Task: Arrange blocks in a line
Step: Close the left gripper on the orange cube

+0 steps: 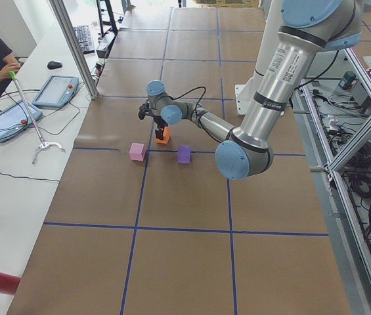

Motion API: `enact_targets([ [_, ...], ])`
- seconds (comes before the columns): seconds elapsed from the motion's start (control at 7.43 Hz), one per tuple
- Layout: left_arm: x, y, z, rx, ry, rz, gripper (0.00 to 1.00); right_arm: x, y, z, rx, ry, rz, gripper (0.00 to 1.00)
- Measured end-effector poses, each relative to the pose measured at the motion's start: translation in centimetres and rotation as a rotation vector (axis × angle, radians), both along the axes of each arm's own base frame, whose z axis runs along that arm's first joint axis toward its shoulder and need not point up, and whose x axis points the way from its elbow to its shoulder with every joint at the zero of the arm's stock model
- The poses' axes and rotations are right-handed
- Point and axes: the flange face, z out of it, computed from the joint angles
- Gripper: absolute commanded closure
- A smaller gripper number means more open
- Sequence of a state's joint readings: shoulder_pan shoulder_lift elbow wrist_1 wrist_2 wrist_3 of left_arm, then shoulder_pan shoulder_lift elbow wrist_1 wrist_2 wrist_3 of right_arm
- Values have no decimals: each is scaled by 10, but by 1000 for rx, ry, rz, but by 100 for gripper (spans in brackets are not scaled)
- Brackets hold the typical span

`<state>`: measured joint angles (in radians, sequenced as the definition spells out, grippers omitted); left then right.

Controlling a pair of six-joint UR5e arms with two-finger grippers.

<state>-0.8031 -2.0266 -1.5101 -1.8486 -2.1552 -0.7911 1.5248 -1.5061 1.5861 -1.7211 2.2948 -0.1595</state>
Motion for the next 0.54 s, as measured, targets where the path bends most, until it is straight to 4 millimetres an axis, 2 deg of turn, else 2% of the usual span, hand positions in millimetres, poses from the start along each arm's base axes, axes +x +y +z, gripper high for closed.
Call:
enact_targets([
  [0.27,3,-2,6,-8,-12,-1,8,0,0,0,0,0,0,0],
  [0.4,5,-3,7,-9,-14,-1,15,0,0,0,0,0,0,0],
  [0.54,6,-5,6,-9,-13,-1,39,0,0,0,0,0,0,0],
])
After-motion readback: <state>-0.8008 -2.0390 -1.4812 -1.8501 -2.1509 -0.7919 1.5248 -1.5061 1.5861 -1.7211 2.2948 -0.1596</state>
